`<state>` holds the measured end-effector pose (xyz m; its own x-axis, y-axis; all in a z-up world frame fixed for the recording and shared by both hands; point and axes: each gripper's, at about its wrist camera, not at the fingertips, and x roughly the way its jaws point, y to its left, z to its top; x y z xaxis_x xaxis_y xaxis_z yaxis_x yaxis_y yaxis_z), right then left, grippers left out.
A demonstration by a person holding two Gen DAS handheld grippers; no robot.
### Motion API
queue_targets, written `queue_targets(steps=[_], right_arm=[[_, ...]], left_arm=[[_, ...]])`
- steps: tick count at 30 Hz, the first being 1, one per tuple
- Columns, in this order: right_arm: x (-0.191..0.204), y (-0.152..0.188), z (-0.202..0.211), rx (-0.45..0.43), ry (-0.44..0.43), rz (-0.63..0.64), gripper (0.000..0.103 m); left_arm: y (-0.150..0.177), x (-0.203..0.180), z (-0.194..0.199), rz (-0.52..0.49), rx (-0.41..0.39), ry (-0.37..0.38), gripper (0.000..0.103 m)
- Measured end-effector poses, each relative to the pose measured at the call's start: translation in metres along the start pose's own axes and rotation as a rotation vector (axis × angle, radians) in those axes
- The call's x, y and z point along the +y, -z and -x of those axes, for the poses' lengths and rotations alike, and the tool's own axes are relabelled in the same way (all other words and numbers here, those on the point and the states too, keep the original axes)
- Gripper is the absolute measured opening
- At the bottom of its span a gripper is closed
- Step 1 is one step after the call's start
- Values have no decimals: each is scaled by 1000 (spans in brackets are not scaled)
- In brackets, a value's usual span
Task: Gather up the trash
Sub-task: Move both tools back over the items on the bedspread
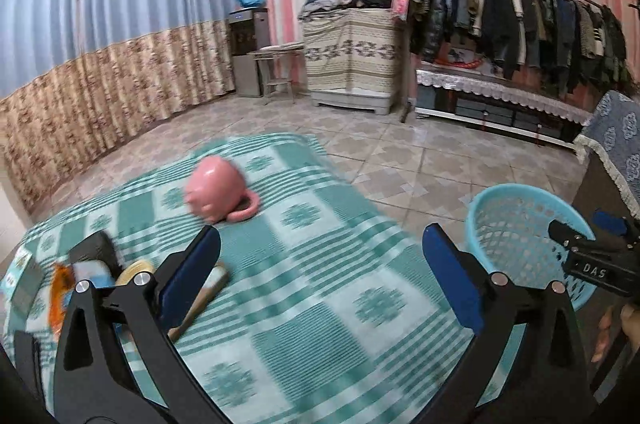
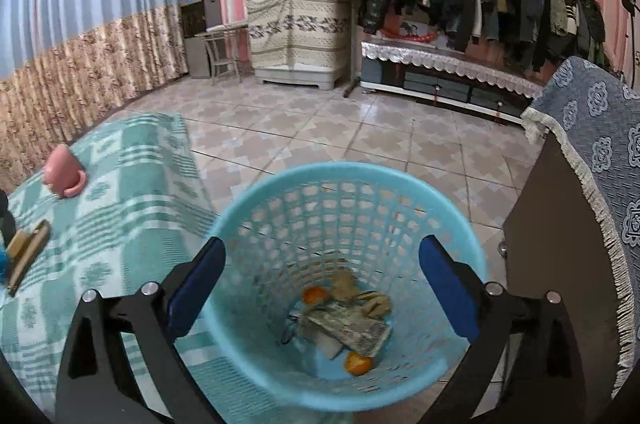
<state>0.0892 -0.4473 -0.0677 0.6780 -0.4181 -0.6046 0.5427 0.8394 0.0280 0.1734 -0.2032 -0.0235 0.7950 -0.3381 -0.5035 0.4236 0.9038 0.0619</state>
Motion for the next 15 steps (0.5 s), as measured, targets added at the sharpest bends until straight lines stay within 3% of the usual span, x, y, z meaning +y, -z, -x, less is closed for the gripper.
queue_targets(steps=[10,15], right_arm=[[94,6,39,-64,-181,71,95],[155,19,43,-50,-275,155,95]], left_arm=[[37,97,44,72,26,-191,98],[56,147,56,96,43,-287,98]])
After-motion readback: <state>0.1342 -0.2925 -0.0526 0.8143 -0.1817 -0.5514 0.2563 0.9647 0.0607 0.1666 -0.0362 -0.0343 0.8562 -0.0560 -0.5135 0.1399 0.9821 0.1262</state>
